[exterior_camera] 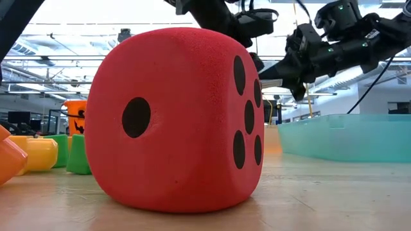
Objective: Pick & Place Toys
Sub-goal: Put the blue deck of cards into the blue bin
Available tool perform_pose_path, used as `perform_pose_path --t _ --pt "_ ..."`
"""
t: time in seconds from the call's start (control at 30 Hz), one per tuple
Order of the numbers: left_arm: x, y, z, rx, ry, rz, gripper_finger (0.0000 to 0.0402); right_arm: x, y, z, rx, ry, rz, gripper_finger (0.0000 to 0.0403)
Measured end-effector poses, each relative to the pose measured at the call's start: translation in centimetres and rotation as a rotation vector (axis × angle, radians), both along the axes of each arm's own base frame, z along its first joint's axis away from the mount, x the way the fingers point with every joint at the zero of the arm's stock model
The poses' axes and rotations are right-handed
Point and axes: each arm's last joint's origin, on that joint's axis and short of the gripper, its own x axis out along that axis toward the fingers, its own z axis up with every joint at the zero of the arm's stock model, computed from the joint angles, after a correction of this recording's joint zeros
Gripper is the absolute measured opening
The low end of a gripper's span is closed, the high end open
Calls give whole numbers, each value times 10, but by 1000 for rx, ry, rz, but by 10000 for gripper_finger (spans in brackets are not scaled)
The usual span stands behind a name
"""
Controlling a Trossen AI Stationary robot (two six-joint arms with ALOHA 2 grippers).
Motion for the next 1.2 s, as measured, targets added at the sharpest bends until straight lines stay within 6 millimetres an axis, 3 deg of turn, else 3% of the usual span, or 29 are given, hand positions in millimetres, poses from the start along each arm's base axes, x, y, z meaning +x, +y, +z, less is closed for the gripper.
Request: perform_pose_path --t 0.17,0.33,0.57,0.8,1.0,1.2 --pt "-6 0 7 -94 -39 35 391 -14 -1 14 -90 -21 16 27" --pt "-15 19 15 -304 -43 42 389 -37 -1 23 -113 34 -37 26" --pt "-17 42 15 -546 -26 -66 379 -69 11 3 10 335 -66 26" --pt "-14 44 18 -539 -64 -84 378 -82 21 -2 33 438 -152 26" --pt "-15 45 19 -537 -70 -78 378 -86 28 15 -21 488 -163 26" --pt "-16 45 22 -536 -75 -80 379 -93 35 57 -49 472 -54 26"
